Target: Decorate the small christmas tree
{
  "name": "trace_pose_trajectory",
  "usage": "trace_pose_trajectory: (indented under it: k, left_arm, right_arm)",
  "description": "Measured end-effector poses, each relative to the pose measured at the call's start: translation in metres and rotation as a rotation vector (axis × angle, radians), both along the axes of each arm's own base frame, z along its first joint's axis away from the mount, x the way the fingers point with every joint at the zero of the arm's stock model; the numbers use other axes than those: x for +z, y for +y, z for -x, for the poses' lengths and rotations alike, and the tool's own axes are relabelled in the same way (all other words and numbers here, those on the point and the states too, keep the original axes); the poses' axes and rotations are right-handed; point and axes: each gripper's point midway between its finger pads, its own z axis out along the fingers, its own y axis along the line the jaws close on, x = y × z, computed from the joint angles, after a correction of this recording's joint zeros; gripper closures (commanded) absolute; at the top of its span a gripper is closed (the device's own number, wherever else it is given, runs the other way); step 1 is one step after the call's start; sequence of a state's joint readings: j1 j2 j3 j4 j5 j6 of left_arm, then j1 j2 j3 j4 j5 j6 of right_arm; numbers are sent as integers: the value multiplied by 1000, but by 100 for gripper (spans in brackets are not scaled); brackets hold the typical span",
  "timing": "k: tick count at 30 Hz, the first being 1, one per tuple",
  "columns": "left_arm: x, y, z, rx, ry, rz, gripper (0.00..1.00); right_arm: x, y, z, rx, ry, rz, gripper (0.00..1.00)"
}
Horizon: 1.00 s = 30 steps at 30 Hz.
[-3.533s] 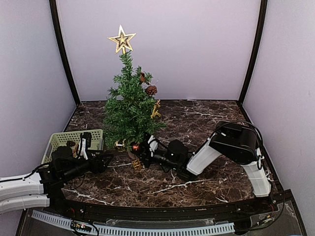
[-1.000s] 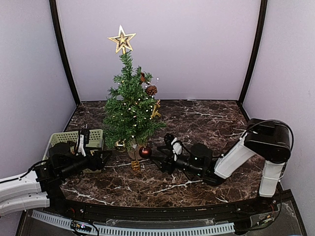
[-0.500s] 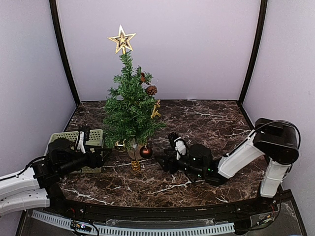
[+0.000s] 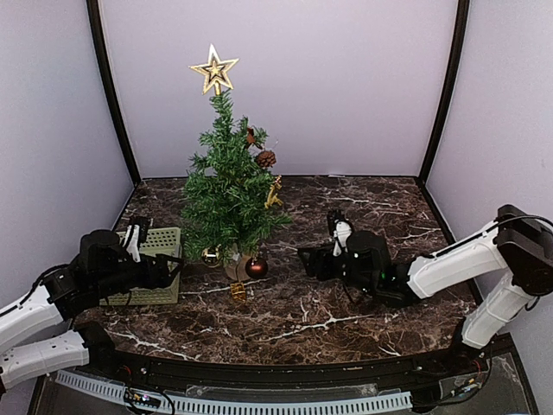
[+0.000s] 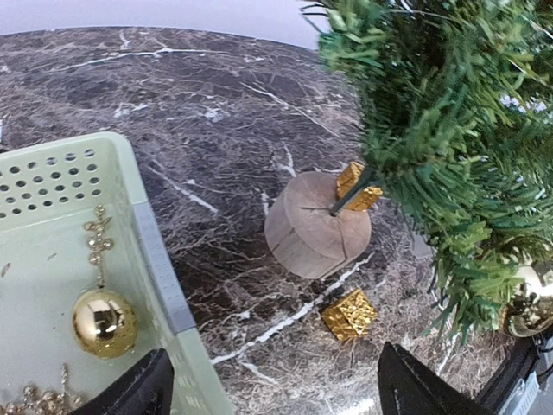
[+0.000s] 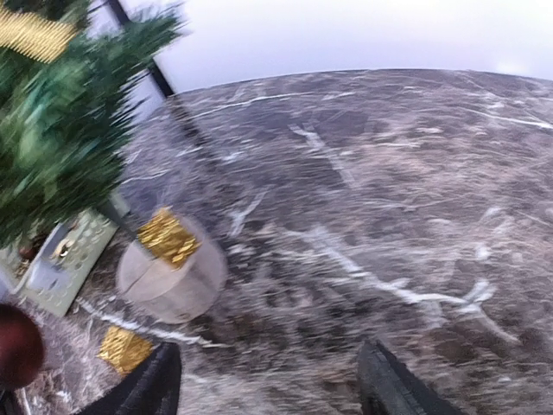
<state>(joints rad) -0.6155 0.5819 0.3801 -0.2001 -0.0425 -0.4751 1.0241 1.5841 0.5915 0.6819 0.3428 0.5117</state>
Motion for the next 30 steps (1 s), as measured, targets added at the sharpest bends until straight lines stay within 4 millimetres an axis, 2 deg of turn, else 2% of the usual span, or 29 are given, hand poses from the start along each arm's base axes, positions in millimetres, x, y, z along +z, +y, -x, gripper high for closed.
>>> trace_pose_trajectory:
  k: [3, 7, 13, 17, 21, 25, 27, 30]
  left_arm:
    - [4, 13, -5, 50, 45, -4, 13]
    - [16, 34, -27, 145, 95, 1, 13]
    - [4, 71, -55, 259, 154, -3, 13]
    - [0, 98, -85, 324, 138, 14, 13]
    - [7, 128, -119, 397, 42, 2, 11]
    - [33, 147, -143, 446, -130, -63, 7]
    - [49, 154, -150, 466, -225, -93, 6]
    - [59, 165, -154, 499, -318, -164, 4]
  right_arm:
    - [8, -30, -24, -83, 27, 19, 22]
    - [19, -58, -51, -155, 63, 48, 19]
    - [22, -98, -87, -227, 116, 94, 16]
    - [14, -144, -111, -316, 145, 120, 16]
    - [14, -200, -135, -435, 139, 131, 16]
    - [15, -254, -141, -545, 118, 144, 16]
    - [19, -281, -138, -600, 96, 147, 16]
    - [30, -316, -130, -675, 42, 141, 15]
